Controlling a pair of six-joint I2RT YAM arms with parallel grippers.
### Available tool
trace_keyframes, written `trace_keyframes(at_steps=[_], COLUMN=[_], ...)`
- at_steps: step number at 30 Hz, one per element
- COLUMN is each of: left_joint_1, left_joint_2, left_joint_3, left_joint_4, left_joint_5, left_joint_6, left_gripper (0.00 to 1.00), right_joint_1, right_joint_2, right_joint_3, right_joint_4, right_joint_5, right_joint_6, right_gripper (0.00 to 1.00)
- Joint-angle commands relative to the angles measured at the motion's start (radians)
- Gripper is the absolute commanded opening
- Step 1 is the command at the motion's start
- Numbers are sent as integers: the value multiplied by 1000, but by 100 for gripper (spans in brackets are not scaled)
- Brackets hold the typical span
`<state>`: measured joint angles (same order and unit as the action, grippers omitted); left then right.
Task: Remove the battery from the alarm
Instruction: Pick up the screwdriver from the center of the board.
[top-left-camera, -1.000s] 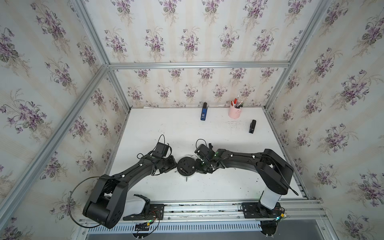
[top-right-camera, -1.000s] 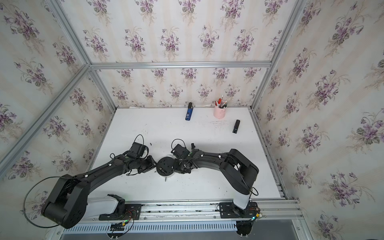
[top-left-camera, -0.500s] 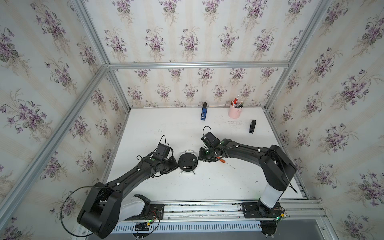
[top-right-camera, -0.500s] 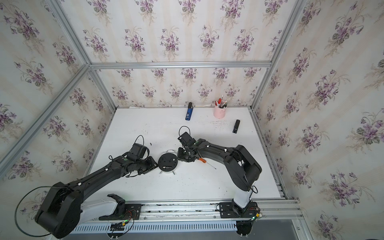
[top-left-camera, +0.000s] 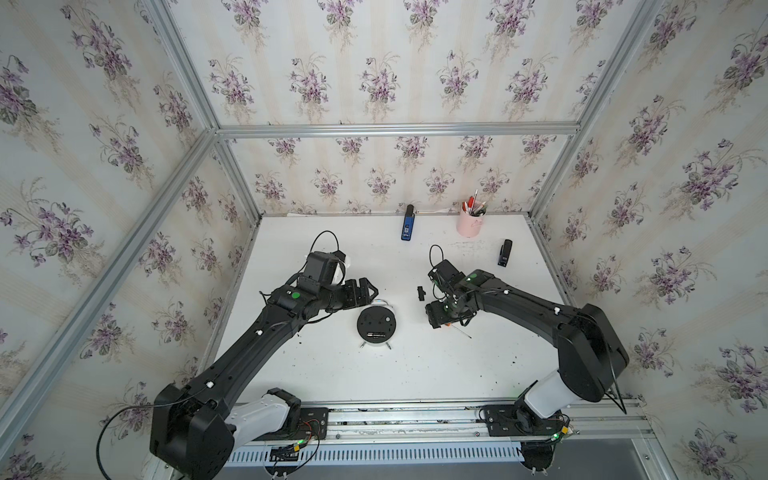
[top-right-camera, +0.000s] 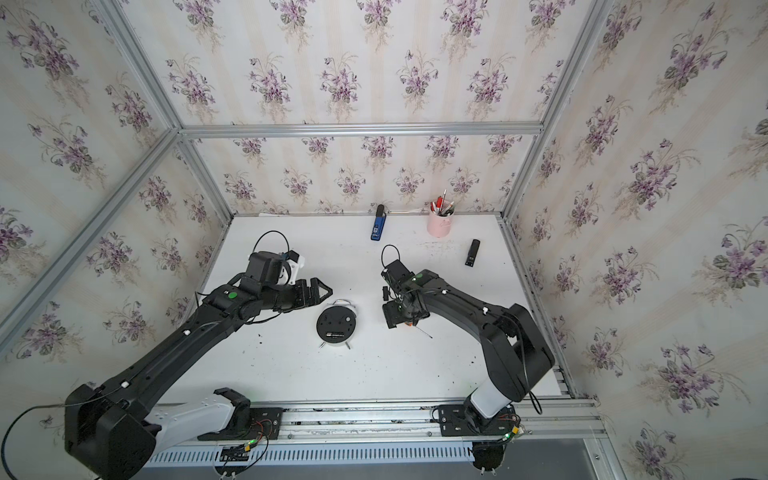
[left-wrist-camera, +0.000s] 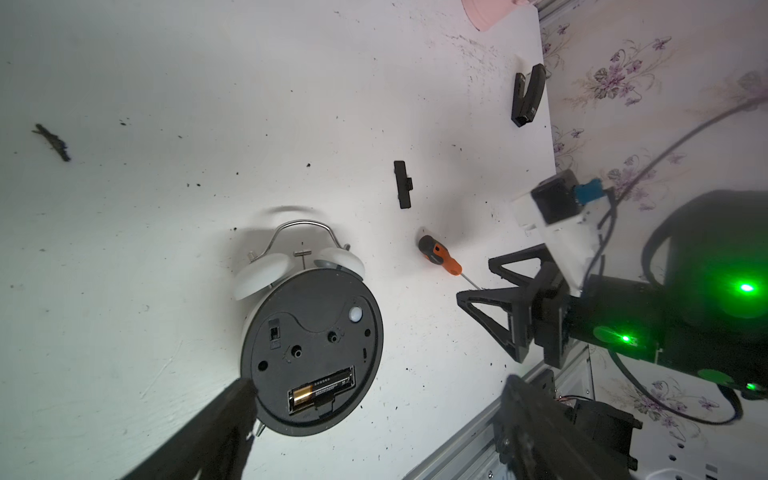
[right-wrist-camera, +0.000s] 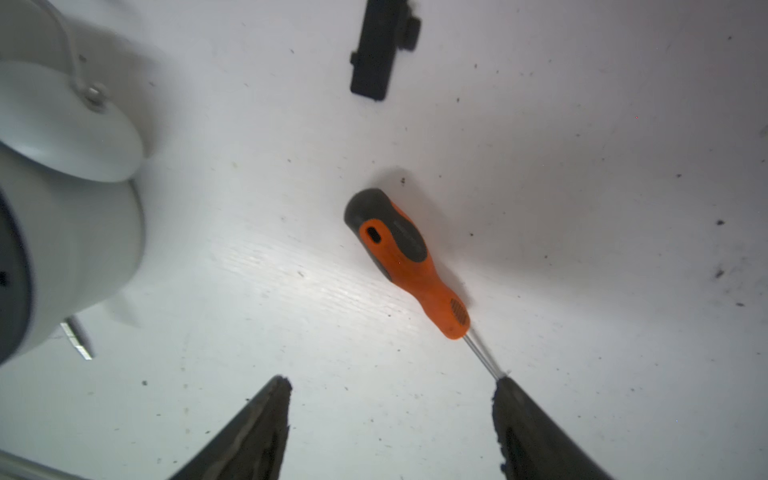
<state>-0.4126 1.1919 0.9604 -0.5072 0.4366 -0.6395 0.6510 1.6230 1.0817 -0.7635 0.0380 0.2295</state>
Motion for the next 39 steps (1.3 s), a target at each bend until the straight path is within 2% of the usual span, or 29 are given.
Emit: trace_keyframes(at_steps=[1, 4, 11, 14, 17, 21, 24, 28, 32, 35, 39], left_joint_1=[1, 1, 0, 1, 0, 0, 1, 1, 1, 1, 2], left_joint_2=[10, 5, 7, 13, 18, 11, 3, 0, -9, -15, 17], left_joint_3=[14, 12, -11, -17, -10, 1, 5, 14, 25, 25, -5], left_joint_4=[10, -15, -11, -1, -9, -24, -32, -46, -44, 3, 179], left_joint_5=[28, 8, -15, -9, -10, -21, -23, -17, 1, 73, 311], left_joint_6=[44, 53, 53, 50, 58, 67, 71, 72, 64, 27, -146], left_gripper=[95, 95, 95, 95, 95, 95, 95, 95, 95, 97, 98], right_joint_1=[-12, -27, -42, -58, -59, -59, -58, -57, -49, -8, 82], right_joint_2=[30, 64, 115, 141, 159, 161, 156, 113, 21, -91, -263], right_joint_3=[10, 14, -1, -16, -28, -57, -70, -75, -62, -42, -34], right_joint_4=[6, 4, 69, 87, 100, 126, 135, 136, 107, 82, 75], right_joint_5=[41, 64, -10, -21, -40, -67, -75, -60, -23, 16, 72], right_joint_6=[-103, -136, -192, -207, -223, -215, -210, -205, -202, -203, -212], right_gripper=[79, 79, 73, 65, 53, 31, 19, 9, 3, 0, 0])
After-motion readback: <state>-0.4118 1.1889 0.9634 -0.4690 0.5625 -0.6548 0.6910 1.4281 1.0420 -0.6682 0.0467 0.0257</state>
